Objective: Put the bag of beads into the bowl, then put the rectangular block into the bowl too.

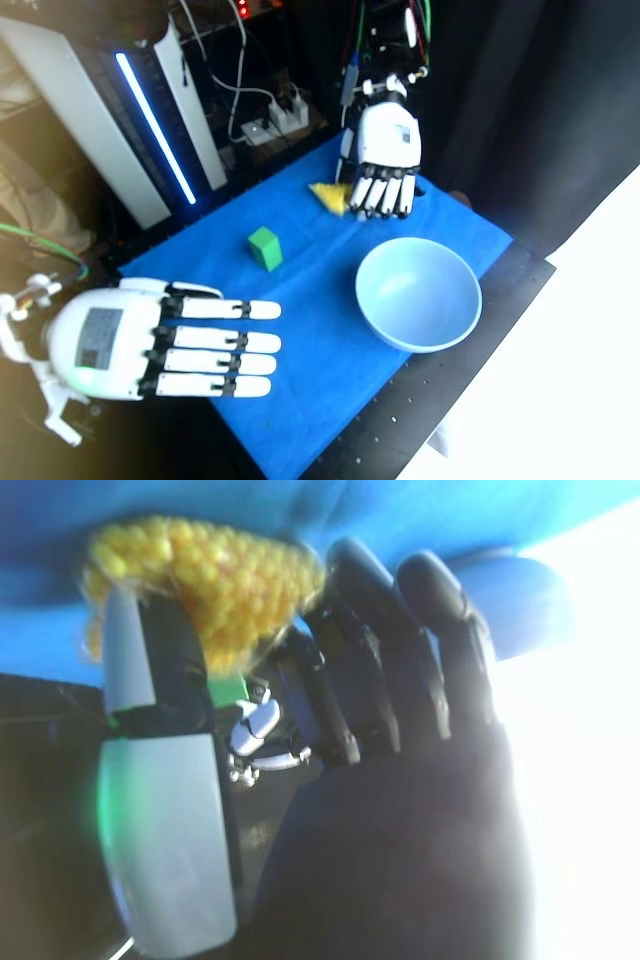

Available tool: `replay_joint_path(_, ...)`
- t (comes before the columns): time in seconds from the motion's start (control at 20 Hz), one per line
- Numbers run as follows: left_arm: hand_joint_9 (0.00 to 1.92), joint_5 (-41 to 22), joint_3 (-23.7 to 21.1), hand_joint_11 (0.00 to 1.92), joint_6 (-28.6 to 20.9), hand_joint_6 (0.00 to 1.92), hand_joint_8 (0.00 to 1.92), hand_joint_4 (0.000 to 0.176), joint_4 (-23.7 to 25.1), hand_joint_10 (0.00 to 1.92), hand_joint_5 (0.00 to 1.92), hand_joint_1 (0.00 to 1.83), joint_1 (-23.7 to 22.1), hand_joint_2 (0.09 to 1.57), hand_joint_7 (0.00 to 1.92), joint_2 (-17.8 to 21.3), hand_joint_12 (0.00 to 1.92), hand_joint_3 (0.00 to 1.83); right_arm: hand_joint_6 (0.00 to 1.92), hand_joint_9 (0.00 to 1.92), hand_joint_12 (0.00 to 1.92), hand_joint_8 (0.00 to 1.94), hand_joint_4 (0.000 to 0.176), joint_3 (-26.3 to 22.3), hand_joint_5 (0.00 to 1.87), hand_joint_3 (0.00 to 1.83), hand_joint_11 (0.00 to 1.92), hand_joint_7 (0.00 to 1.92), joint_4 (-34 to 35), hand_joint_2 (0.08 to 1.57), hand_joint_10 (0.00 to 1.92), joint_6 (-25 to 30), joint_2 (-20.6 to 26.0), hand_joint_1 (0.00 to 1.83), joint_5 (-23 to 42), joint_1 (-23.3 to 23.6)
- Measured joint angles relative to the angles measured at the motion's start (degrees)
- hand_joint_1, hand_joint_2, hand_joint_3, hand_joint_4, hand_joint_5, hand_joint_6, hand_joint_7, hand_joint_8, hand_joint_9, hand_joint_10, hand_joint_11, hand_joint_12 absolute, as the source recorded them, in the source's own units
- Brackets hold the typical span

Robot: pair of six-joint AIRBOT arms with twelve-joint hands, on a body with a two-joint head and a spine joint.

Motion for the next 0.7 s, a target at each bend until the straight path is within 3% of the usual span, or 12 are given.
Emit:
replay_joint_path(0.1,0.67,-1.1,-0.6,0.42,0.3,0.43,1.24,0.000,-0.6,1.57,1.17,1.27,-1.7,1.09,0.98,2.4,1.92,0.00,0.00,0.21,0.08,0.00,0.115,0.0,0.40,0.00,0.22,0.27,-0.1,1.28,0.00,0.0,0.0,0.57,-0.1,0.0)
replay_joint_path(0.15,0.64,-2.2,-1.0,0.48,0.3,0.40,1.31,0.000,-0.6,1.38,1.20,1.27,-3.3,1.10,0.92,3.8,1.84,0.00,0.01,0.23,0.09,0.00,0.118,0.0,0.42,0.00,0.25,0.29,0.2,1.28,0.01,0.0,0.0,0.60,-0.2,0.0)
replay_joint_path(0.2,0.64,-3.6,-1.3,0.48,0.3,0.40,1.31,0.000,-0.7,1.38,1.20,1.27,-4.8,1.10,0.92,4.7,1.84,0.00,0.01,0.23,0.09,0.00,0.118,0.0,0.42,0.00,0.25,0.29,0.2,1.28,0.01,0.0,0.0,0.60,-0.2,0.0)
replay_joint_path(0.25,0.69,-5.1,-1.3,0.50,0.4,0.62,1.26,0.000,-0.6,1.22,1.11,1.25,-6.8,1.11,0.91,5.2,1.70,0.00,0.01,0.22,0.08,0.00,0.124,0.0,0.43,0.00,0.23,0.28,0.2,1.27,0.00,0.0,0.0,0.61,-0.1,0.0)
replay_joint_path(0.35,0.76,-7.8,-1.0,0.59,3.9,0.67,1.29,0.000,-1.4,1.14,1.08,1.25,-12.2,1.12,0.90,5.1,1.59,0.00,0.00,0.21,0.07,0.00,0.128,0.0,0.42,0.00,0.22,0.28,0.1,1.27,0.00,0.0,0.0,0.58,-0.1,0.0)
replay_joint_path(0.4,0.81,-8.4,-0.3,0.63,7.8,0.65,1.18,0.000,-3.0,1.12,1.08,1.26,-15.3,1.10,0.98,4.1,1.57,0.00,0.00,0.22,0.08,0.00,0.111,0.0,0.42,0.00,0.22,0.29,0.2,1.27,0.01,0.0,0.0,0.58,-0.1,0.0)
replay_joint_path(0.45,0.81,-8.3,0.6,0.60,11.2,0.75,1.15,0.000,-4.9,1.06,1.04,1.24,-17.7,1.10,0.98,2.8,1.56,0.00,0.00,0.21,0.07,0.00,0.110,0.1,0.41,0.00,0.21,0.29,0.2,1.28,0.00,0.0,0.0,0.57,-0.1,0.0)
replay_joint_path(0.55,0.73,-8.2,3.5,0.52,18.7,0.79,1.28,0.000,-11.0,1.16,1.03,1.23,-21.7,1.13,0.88,-0.9,1.71,0.00,0.00,0.22,0.07,0.00,0.121,0.4,0.40,0.00,0.23,0.29,0.0,1.29,0.00,0.0,-0.1,0.56,0.0,0.0)
replay_joint_path(0.6,0.77,-7.5,6.1,0.57,20.4,0.84,1.22,0.000,-13.2,1.05,1.02,1.22,-22.2,1.13,0.90,-3.6,1.59,0.00,0.00,0.23,0.08,0.00,0.127,0.9,0.40,0.00,0.24,0.29,0.1,1.29,0.01,0.1,-0.2,0.57,-0.1,0.0)
replay_joint_path(0.65,0.80,-5.3,9.3,0.52,20.9,0.78,1.18,0.000,-14.9,0.91,1.05,1.23,-22.4,1.12,0.92,-6.7,1.55,0.00,0.00,0.24,0.08,0.01,0.117,1.0,0.39,0.01,0.26,0.30,0.5,1.30,0.01,0.0,-0.3,0.57,-0.2,0.0)
replay_joint_path(0.7,0.78,-2.6,13.0,0.44,21.1,0.79,1.14,0.000,-16.5,0.89,1.05,1.23,-22.4,1.11,0.94,-10.1,1.59,0.00,0.00,0.24,0.08,0.00,0.127,1.1,0.38,0.01,0.26,0.30,0.5,1.31,0.01,0.1,-0.4,0.52,-0.1,0.0)
